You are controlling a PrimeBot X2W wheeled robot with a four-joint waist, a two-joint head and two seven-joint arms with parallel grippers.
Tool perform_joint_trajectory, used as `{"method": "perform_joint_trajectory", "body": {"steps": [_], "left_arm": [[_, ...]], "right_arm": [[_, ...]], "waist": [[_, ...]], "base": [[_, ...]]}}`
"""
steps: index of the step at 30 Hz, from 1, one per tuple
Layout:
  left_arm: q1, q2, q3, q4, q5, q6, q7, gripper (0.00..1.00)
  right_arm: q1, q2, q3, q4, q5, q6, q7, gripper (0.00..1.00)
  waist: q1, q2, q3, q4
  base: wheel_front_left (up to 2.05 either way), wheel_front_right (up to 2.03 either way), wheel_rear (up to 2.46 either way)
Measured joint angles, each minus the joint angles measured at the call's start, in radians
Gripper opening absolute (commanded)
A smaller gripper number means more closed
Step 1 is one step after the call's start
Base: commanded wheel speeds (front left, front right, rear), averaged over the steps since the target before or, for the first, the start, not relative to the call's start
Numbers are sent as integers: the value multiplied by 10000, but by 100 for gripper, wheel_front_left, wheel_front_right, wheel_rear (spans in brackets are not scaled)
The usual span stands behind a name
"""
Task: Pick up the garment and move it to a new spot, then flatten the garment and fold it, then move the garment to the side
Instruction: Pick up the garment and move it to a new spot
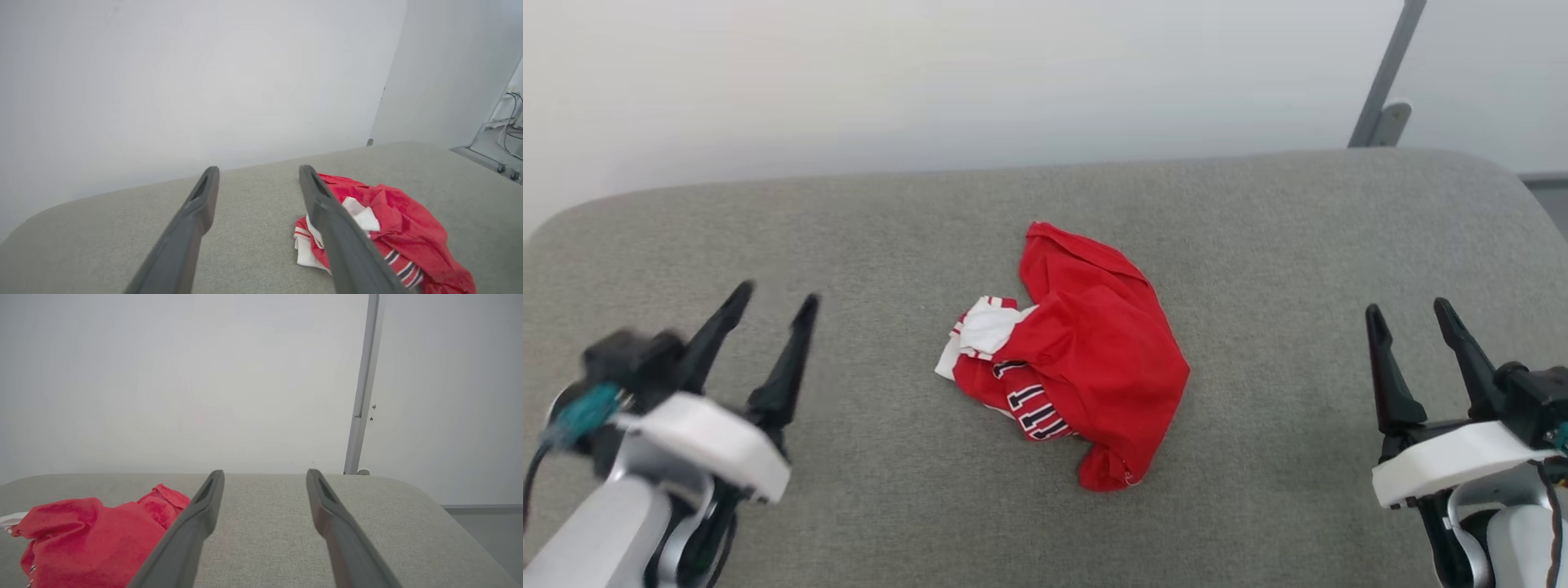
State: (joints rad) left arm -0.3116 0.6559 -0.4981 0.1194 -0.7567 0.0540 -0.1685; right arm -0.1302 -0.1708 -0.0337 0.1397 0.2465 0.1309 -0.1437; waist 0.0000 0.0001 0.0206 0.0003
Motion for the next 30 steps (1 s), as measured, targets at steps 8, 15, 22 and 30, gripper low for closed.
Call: {"method": "perform_joint_trajectory", "body": {"steps": [8,15,22,30], "left_arm": [[1938,132,1126,-362,-422,405,-851,100],[3143,-395,2387,-606,-192,244,-918,100],[4015,-1160,3440,-612,376,-309,-920,100],[4673,-2144,4429,-219,1026,-1097,-926,100]], "right_arm": [[364,-63,-288,-35,2,0,-50,100],[590,36,-408,-117,-19,0,-61,100],[721,123,-529,-196,-94,0,-63,100],[778,196,-527,-159,-196,0,-79,100]], "waist": [[0,0,-302,354],[0,0,-398,558],[1,0,-446,716],[0,0,-481,794]], "base": [[0,0,0],[0,0,0],[0,0,0],[0,0,0]]}}
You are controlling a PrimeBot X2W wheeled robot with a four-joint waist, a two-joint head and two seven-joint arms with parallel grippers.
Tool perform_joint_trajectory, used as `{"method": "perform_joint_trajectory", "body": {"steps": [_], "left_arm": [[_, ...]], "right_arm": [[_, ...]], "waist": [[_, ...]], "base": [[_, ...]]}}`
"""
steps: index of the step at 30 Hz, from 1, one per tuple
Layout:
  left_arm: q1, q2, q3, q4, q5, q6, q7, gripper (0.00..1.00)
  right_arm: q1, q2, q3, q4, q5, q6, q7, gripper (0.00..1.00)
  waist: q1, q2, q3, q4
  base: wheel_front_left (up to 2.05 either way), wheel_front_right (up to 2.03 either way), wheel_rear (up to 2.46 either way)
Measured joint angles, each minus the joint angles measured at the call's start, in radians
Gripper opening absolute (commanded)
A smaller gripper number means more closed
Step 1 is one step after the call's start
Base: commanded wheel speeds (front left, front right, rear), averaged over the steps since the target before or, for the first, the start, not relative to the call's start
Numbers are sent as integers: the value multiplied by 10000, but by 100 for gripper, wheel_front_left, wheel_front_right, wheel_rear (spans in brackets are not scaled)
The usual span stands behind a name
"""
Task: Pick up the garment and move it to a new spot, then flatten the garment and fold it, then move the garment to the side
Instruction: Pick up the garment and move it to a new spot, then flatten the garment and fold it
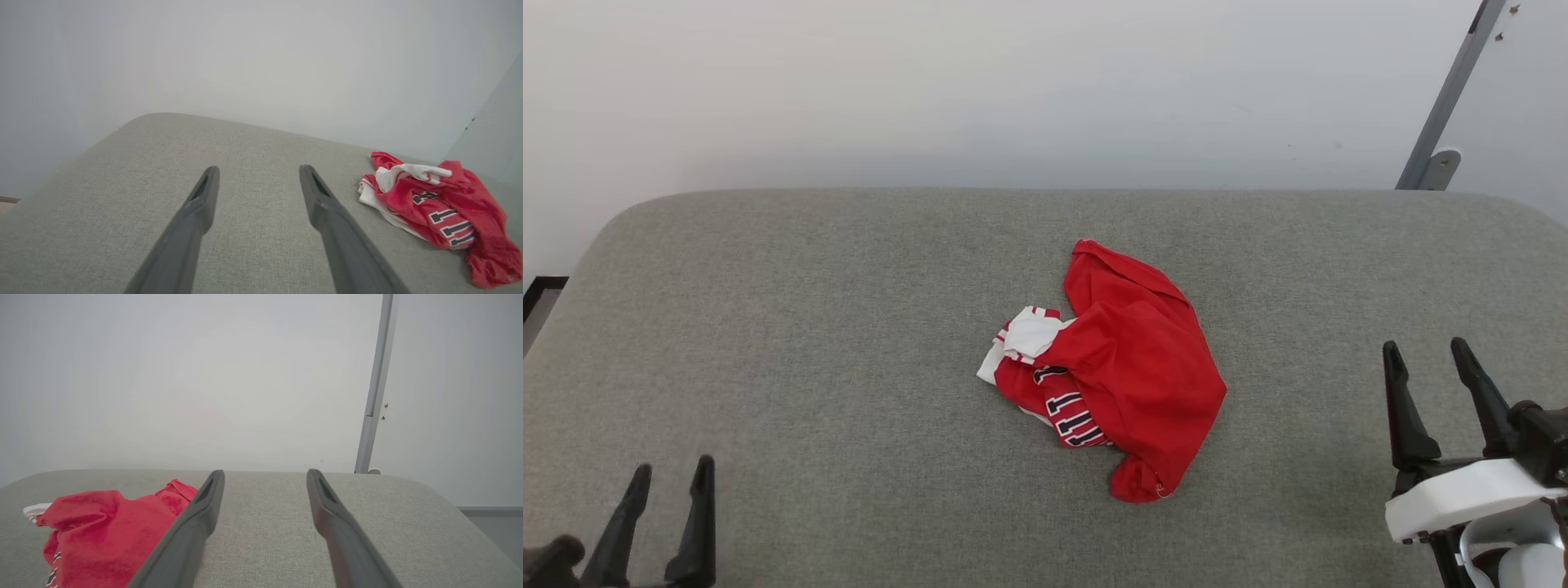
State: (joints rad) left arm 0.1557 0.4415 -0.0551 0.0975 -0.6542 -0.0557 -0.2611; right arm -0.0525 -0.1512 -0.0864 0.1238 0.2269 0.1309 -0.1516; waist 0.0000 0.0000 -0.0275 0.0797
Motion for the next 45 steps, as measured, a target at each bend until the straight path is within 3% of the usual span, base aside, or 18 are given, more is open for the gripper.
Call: {"method": "perform_joint_trajectory", "body": {"steps": [6,13,27,32,40,45], "left_arm": [[182,-508,399,337,387,-384,-2,100],[181,-729,673,497,608,-602,-2,100],[23,-602,433,504,334,-708,128,100],[-923,58,-382,54,-360,-719,1244,100],[-3565,1085,-1806,-485,-1806,-719,4387,100],[-5487,1267,-2552,-198,-2483,-719,6284,100]], "right_arm": [[25,19,-10,48,-13,0,-69,100],[32,17,-6,104,-12,0,-75,100],[78,46,79,109,-121,0,-67,100],[12,42,224,-6,-176,2,46,100],[-551,119,698,-270,-238,2,199,100],[-885,150,863,-230,-234,0,192,100]], "waist": [[0,0,-21,41],[0,0,-28,78],[0,0,40,13],[0,0,210,-34],[0,0,774,-412],[0,0,1103,-855]], "base": [[0,0,0],[0,0,0],[0,0,0],[0,0,0],[0,0,0],[0,0,0]]}}
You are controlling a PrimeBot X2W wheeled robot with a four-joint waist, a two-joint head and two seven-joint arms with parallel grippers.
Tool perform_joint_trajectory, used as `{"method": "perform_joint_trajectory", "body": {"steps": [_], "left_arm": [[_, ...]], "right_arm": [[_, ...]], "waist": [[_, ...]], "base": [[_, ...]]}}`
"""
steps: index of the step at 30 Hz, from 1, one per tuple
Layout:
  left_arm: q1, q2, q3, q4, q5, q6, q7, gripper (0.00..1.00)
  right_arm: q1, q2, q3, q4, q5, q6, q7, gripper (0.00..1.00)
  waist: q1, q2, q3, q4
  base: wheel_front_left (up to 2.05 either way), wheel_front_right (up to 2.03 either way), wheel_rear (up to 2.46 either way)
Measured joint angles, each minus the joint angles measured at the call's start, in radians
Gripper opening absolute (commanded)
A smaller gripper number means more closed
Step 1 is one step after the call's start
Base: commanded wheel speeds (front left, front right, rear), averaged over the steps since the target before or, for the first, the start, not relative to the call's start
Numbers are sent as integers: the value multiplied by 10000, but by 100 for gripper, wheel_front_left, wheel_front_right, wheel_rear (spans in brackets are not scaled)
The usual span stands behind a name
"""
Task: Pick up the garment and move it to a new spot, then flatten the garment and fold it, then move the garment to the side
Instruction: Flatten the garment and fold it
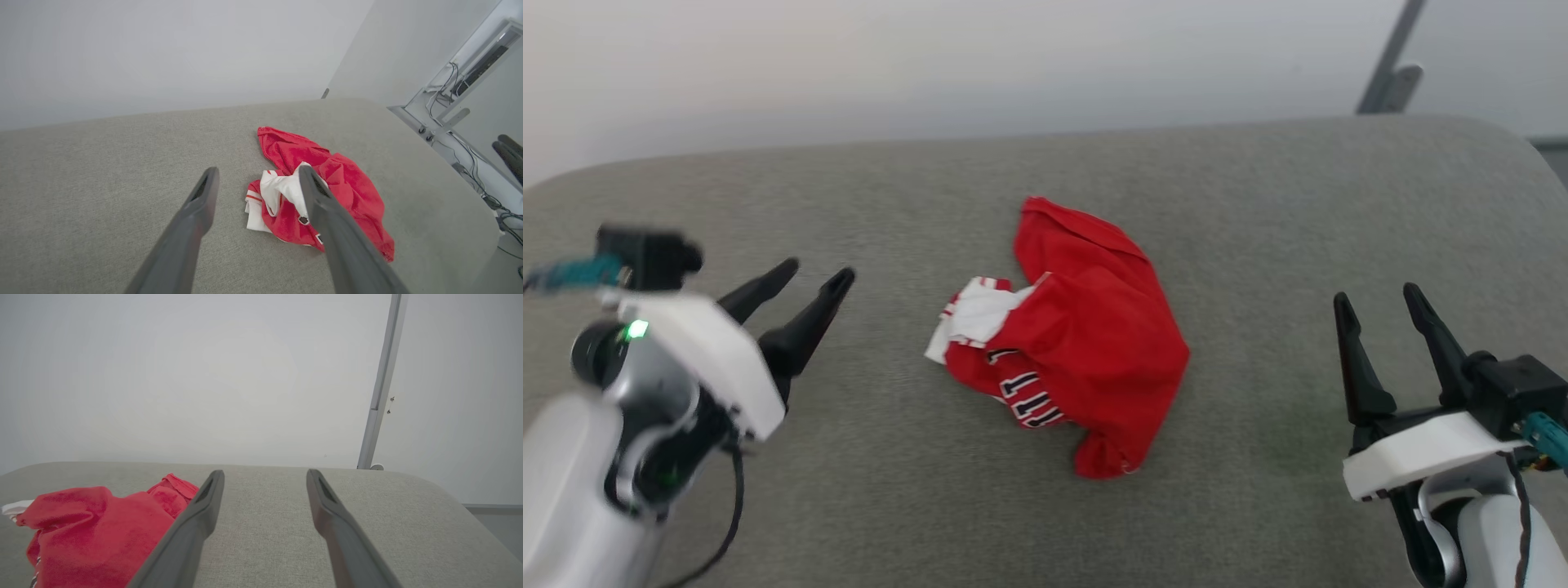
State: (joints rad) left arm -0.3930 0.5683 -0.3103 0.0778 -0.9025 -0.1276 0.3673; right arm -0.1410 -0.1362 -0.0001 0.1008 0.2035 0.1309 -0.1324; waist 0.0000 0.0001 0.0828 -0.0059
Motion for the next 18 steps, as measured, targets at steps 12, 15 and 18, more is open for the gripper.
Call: {"method": "perform_joint_trajectory", "body": {"steps": [12,15,18], "left_arm": [[-2437,-527,-1285,1948,-345,782,3586,100],[-2661,-683,-1498,2441,-376,1118,4184,100],[-2818,-704,-1749,2968,-284,1455,4775,100]], "right_arm": [[-572,119,288,418,27,0,-366,100],[-657,184,332,502,58,0,-456,100],[-759,249,347,558,56,0,-514,100]], "waist": [[0,0,742,-1277],[0,-1,991,-1548],[0,0,1237,-1793]], "base": [[0,0,0],[0,0,0],[0,0,0]]}}
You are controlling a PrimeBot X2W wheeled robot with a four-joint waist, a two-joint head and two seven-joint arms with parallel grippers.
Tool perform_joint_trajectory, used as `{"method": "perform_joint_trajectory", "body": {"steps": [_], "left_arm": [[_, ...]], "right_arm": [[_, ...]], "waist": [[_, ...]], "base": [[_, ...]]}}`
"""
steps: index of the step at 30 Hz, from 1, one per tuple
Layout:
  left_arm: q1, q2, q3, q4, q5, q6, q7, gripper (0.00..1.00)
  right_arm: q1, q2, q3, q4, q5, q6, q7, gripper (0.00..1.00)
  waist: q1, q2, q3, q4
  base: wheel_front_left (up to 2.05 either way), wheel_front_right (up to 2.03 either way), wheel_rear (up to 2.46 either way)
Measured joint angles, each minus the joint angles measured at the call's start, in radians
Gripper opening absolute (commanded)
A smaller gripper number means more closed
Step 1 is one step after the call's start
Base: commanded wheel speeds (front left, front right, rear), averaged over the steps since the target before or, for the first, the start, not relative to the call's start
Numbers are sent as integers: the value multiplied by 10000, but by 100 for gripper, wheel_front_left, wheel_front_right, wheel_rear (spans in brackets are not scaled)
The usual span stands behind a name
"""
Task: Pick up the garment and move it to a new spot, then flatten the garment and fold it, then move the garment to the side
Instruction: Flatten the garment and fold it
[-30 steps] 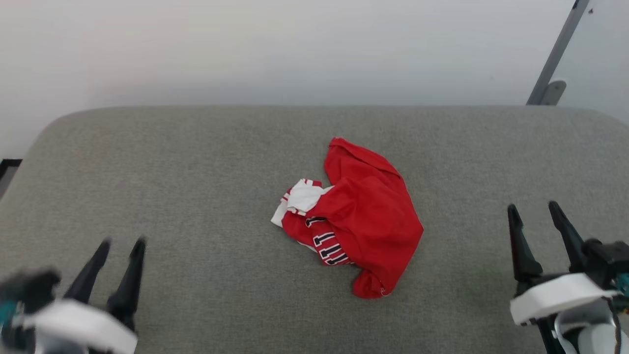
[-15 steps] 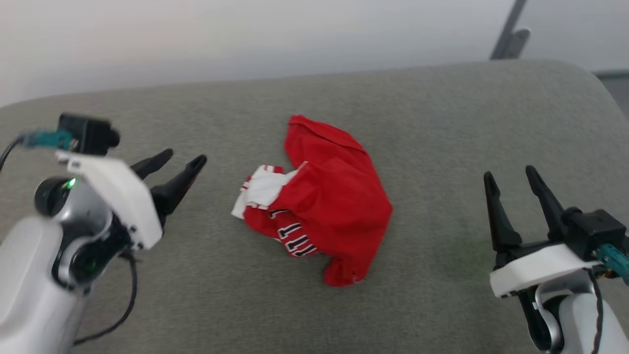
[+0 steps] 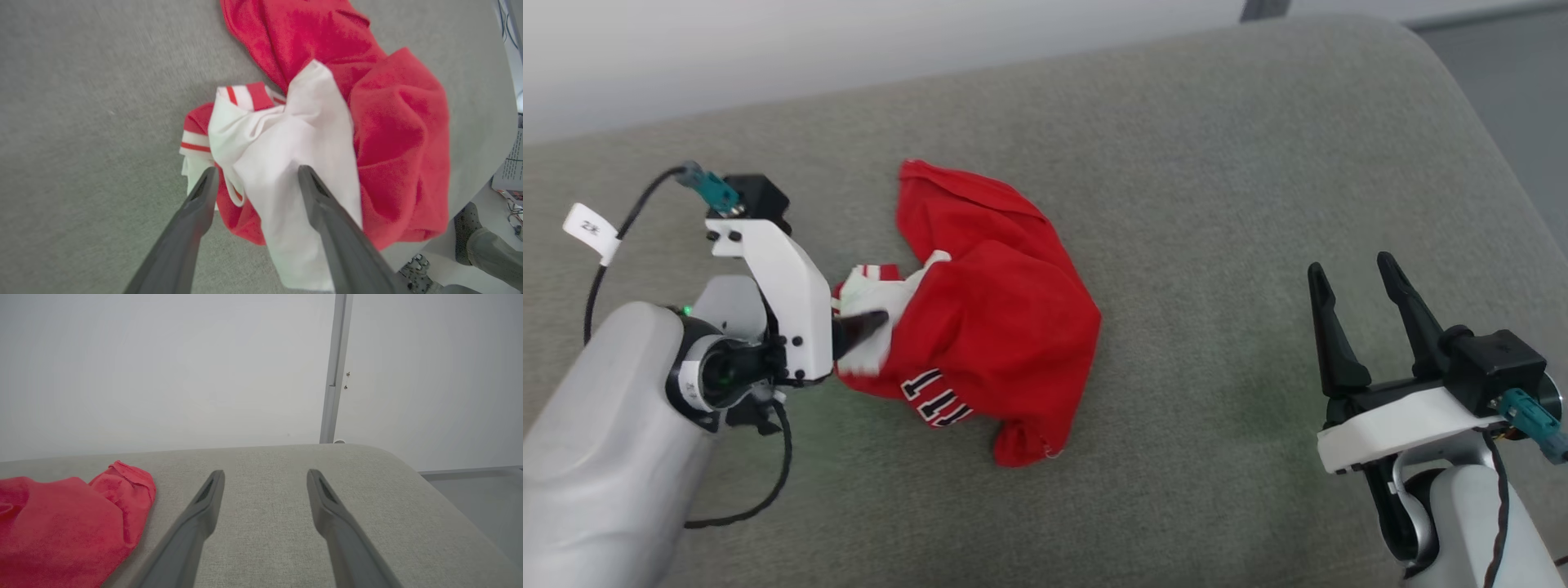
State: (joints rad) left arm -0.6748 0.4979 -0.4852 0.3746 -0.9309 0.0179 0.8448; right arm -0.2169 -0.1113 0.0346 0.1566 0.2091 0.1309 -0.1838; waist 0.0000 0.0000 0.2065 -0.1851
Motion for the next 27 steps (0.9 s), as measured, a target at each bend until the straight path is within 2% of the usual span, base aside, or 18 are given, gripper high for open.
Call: {"method": "perform_joint_trajectory", "body": {"steps": [2,7,8,9,14,18,24,27], "left_arm": [[-26,-123,-79,303,-42,261,355,100],[-228,-127,-360,619,100,337,721,100],[-258,-142,-368,669,96,314,719,32],[-288,-157,-393,725,92,251,742,0],[-512,-88,-456,890,230,-36,414,0],[-547,94,-142,660,173,4,82,0],[-139,782,550,-575,-38,359,-303,0],[337,1304,903,-1195,-90,734,-357,0]], "right_arm": [[-22,48,4,50,-2,0,-40,100],[-158,79,13,148,-4,0,-138,100],[-195,90,19,163,-17,0,-161,100],[-207,102,19,173,-35,0,-165,100],[-239,119,-50,267,-65,0,-249,100],[-245,105,-190,290,-94,0,-267,100],[-229,48,-353,255,-165,0,-257,100],[-204,15,-364,213,-171,0,-192,100]], "waist": [[0,0,154,-139],[0,0,405,-322],[0,0,447,-347],[0,0,480,-363],[0,0,559,-266],[0,0,521,-52],[0,0,362,386],[0,0,265,618]], "base": [[0,0,0],[0,0,0],[0,0,0],[0,0,0],[0,0,0],[0,0,0],[0,0,0],[0,0,0]]}}
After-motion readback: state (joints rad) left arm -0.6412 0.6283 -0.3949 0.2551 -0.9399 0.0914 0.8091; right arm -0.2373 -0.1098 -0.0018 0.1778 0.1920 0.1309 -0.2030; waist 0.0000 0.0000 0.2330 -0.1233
